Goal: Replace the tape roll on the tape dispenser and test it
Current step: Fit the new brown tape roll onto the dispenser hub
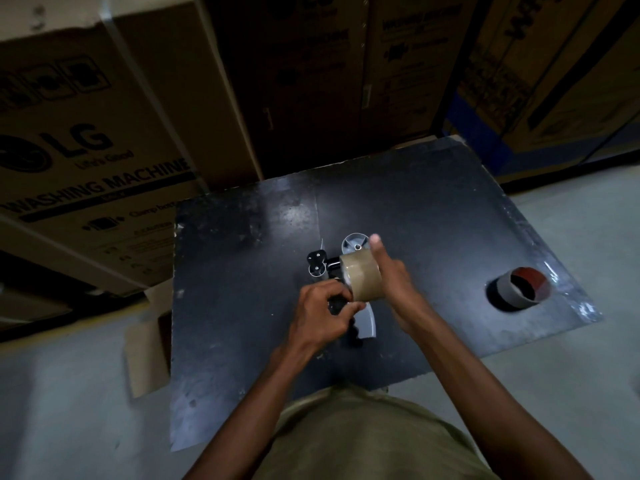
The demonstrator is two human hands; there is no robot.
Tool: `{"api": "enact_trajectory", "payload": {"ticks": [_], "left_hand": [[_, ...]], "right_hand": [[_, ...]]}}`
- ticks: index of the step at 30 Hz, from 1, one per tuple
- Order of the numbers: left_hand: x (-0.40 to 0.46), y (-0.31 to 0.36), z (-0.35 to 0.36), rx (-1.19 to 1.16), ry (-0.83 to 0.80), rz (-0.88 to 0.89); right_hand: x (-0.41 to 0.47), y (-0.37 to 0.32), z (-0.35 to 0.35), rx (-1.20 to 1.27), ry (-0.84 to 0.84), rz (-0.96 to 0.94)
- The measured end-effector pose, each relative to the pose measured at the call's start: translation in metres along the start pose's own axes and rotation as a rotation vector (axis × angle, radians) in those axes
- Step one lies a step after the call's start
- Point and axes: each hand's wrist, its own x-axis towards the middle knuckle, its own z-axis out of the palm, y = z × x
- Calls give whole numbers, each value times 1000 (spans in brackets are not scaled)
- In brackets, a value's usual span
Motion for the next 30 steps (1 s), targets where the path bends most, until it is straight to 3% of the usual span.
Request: {"api": "enact_trajectory", "payload": {"ticks": [4,11,21,25,27,30], "left_hand": [[0,-10,-10,0,55,-202],[17,-6,-20,-50,-24,3],[29,-7,-24,-81,98,-23],[30,-4,-24,-99,108,-49],[30,-4,-25,-95,125,-47],[31,-3,-25,-104,139,-49]], "right_hand": [[6,5,-14,-27,-131,-26],[3,3,-11,-258,-321,-63],[4,0,-11,-481,-323,-185],[8,2,-10,-481,-113,-243],[9,1,-14,-599,-18,-270],[11,0,-22,-575,-113,-154]]}}
